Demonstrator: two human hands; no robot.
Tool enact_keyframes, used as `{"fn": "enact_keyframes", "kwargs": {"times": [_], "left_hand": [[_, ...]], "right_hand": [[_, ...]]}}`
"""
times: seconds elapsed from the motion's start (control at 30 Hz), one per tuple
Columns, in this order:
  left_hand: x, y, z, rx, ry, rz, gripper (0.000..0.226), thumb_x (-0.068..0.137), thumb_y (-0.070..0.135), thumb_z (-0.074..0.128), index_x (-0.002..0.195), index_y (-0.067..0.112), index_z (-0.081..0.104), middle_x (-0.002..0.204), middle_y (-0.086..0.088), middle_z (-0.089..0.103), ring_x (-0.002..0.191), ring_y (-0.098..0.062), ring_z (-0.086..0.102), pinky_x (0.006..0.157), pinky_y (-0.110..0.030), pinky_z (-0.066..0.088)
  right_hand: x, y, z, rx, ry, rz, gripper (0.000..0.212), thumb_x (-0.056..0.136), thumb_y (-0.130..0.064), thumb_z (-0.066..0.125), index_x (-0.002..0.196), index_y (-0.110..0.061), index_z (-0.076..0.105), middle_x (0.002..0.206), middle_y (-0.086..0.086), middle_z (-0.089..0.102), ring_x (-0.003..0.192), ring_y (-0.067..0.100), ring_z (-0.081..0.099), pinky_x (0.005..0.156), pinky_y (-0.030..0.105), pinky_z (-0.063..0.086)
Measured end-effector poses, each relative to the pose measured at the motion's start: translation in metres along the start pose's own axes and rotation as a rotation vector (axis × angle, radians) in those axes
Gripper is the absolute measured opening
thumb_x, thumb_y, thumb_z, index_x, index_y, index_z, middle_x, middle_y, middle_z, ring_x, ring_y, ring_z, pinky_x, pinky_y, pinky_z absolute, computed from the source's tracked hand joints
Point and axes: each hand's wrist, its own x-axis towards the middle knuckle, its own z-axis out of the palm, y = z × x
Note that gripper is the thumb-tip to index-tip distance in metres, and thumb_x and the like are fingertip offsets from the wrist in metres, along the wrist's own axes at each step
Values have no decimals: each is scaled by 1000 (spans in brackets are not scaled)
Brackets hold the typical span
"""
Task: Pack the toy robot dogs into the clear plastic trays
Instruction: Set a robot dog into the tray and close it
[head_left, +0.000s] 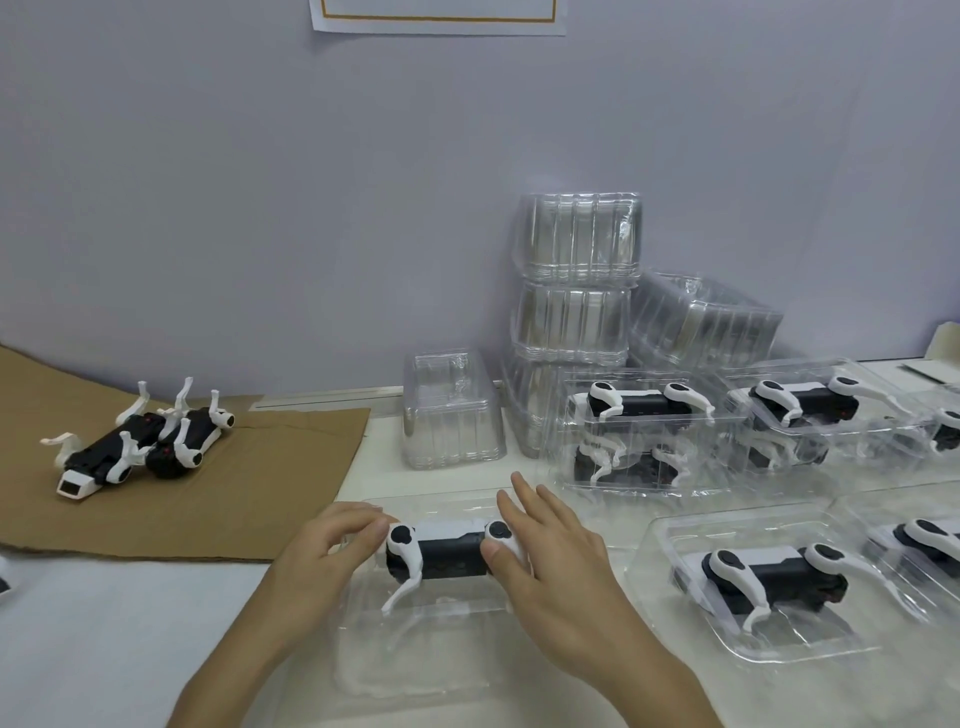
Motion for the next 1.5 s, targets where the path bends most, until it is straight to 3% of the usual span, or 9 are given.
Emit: {"fn": "enact_keyframes", "kwargs": {"times": [0.23,0.33,0.43,0.57,0.7,0.93,1.07,1.27,1.5], "left_hand": [[-1,5,2,-35,65,-55,30,95,23,66,83,48,78,104,25,70,102,6,61,86,-18,42],[-3,8,1,-63,227,-67,33,86,24,77,107,50,73,113,13,70,96,2,66,79,-20,47],[-5,8,-5,-44,247,-273,59,80,49,75,135,37,55,125,8,59,103,-8,63,88,-37,52],[-7,14,-11,14,-49,-460,65,62,83,43,95,27,48,94,8,47,89,-16,47,69,-32,36],[-9,20,-3,-84,-40,-380,56,69,77,44,99,36,69,87,16,66,88,-4,60,73,-20,42],[-9,25,10,-459,25,-96,55,95,57,59,145,47,38,124,2,68,109,-24,70,78,-33,52],[-10,22,0,-386,55,22,90,64,58,77,145,49,37,131,-1,60,110,-21,65,97,-43,51],[-10,20,4,-340,211,70,97,51,58,85,137,62,40,134,11,58,111,-5,62,87,-22,47],[-12,25,1,-338,169,-79,88,52,66,80,133,61,45,128,16,59,100,1,65,85,-29,51]], "right_hand": [[-2,-1,1,235,113,85,69,100,-54,46,158,-36,13,165,-19,7,151,2,9,118,28,18],[-1,-2,-2,420,45,191,82,99,-59,42,160,-32,-7,166,-14,10,151,9,19,106,22,21],[1,-1,-3,394,-75,298,70,100,-64,32,155,-22,22,148,-2,40,133,14,42,93,22,29],[4,1,-9,407,-83,375,55,98,-67,28,116,-22,54,113,-10,56,96,-1,51,73,19,36],[7,5,-9,440,-35,353,52,99,-65,30,117,-24,57,118,-13,58,104,3,54,81,20,39],[5,-3,-7,869,-1,151,71,77,-79,51,144,-60,35,136,-31,55,129,-4,51,116,37,35],[6,-2,-13,919,25,68,71,72,-71,68,136,-64,39,118,-34,64,108,-9,61,100,25,44],[5,0,-13,854,329,91,65,61,-57,78,121,-53,53,107,-7,56,66,-6,53,65,5,46],[6,-1,-6,859,298,234,64,69,-63,78,124,-44,53,107,-6,59,83,2,62,70,19,49]]}}
